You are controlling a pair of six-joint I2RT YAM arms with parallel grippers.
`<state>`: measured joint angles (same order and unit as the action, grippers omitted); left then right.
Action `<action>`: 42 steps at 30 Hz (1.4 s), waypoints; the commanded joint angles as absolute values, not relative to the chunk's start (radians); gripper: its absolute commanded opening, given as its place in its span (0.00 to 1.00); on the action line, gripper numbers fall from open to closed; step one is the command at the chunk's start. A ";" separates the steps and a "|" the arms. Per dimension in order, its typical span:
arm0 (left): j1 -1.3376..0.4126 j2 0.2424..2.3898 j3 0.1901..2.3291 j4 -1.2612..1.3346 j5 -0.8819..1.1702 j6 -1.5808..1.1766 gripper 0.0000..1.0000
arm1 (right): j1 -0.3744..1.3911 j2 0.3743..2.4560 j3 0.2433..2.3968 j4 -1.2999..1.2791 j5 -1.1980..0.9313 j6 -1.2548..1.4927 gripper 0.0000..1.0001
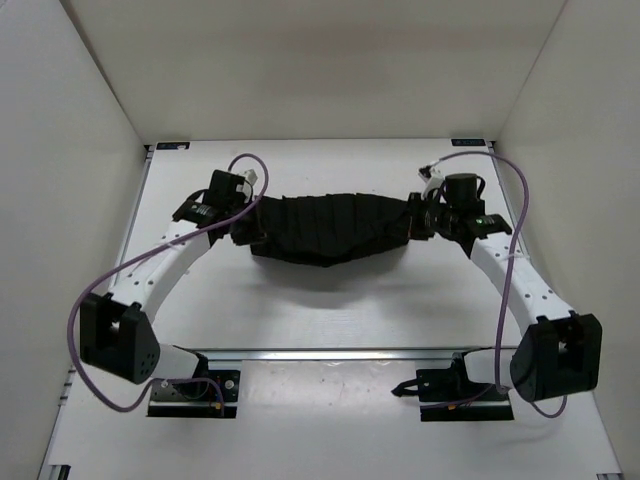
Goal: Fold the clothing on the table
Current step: Fold the skirt
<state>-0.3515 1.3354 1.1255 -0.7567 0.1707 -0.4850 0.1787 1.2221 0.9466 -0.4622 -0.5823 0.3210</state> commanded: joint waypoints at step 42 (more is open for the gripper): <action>-0.218 1.385 1.124 -0.624 0.292 -0.466 0.00 | 0.146 1.268 0.949 -0.265 -0.560 0.344 0.00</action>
